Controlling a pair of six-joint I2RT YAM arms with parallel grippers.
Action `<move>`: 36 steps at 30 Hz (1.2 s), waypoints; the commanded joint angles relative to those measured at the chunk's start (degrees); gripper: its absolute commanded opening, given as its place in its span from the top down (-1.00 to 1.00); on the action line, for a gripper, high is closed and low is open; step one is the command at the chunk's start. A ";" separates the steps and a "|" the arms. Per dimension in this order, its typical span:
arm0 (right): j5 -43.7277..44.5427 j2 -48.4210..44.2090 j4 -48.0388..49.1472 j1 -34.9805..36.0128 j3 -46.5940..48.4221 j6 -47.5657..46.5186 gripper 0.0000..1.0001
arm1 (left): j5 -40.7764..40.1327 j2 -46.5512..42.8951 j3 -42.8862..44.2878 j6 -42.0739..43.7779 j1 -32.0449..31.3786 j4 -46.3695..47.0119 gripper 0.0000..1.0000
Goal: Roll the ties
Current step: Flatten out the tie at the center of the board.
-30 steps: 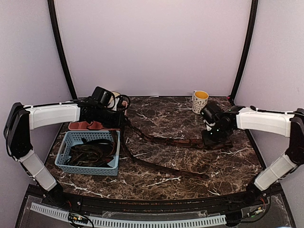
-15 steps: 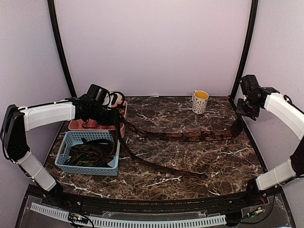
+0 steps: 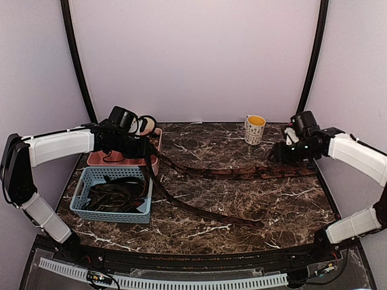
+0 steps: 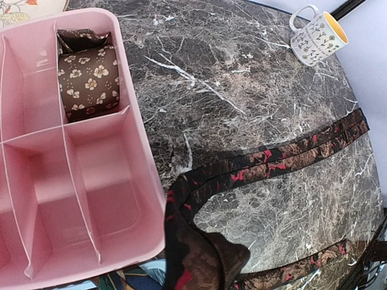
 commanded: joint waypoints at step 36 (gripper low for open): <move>6.75 15.68 0.06 42.14 -15.44 20.94 1.00 | 3.04 -1.82 -0.58 -0.25 0.38 0.48 1.00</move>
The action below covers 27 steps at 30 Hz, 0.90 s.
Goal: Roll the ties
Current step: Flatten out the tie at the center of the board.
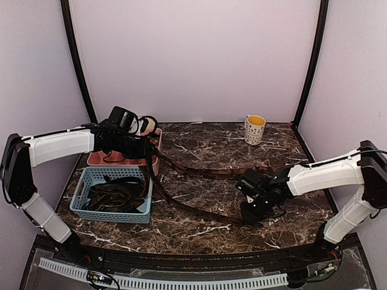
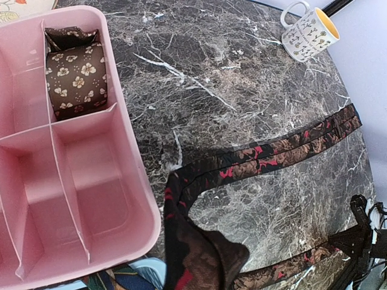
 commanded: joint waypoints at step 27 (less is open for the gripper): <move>18.75 -7.07 -4.37 -24.85 17.78 -15.79 1.00 | -4.65 -10.30 3.99 -6.07 0.40 -9.92 1.00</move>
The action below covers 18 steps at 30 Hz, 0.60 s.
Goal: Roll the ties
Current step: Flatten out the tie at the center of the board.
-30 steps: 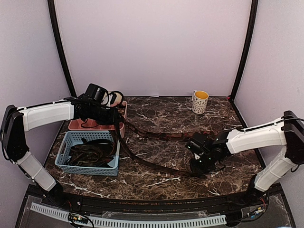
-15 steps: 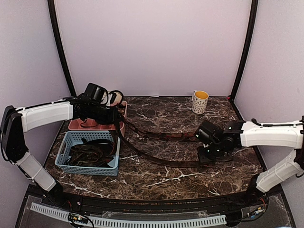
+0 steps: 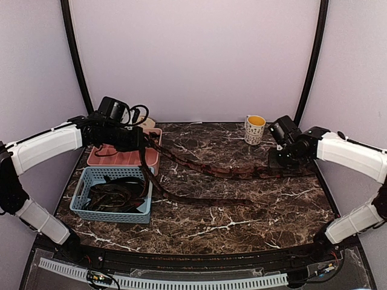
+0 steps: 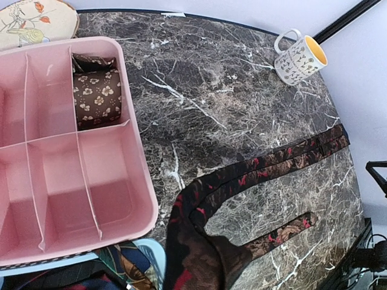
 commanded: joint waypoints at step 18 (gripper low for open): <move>-26.02 14.95 14.45 10.08 -6.10 -7.14 0.11 | -4.94 -0.78 -1.79 -3.78 0.49 -1.56 1.00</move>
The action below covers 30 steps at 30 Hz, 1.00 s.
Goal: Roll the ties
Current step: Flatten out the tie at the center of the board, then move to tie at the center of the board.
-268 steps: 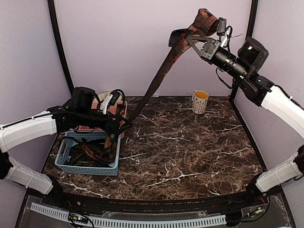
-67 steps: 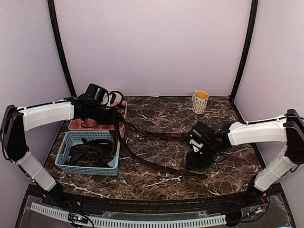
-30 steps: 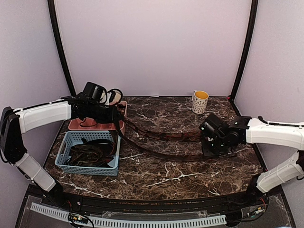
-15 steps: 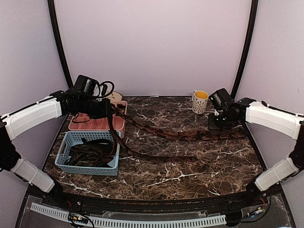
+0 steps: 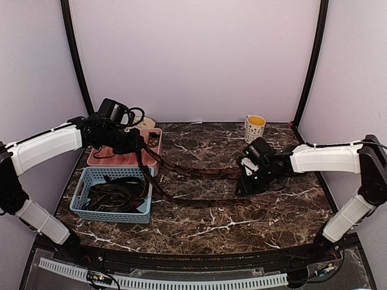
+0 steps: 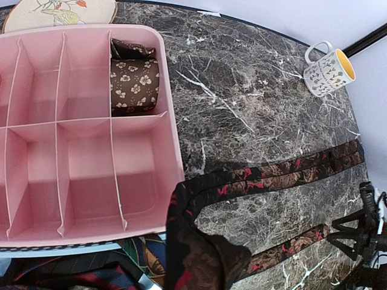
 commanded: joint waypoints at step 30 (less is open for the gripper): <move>11.47 7.11 -2.22 4.06 -2.81 4.42 1.00 | -0.62 18.37 -1.80 3.52 -6.01 0.55 1.00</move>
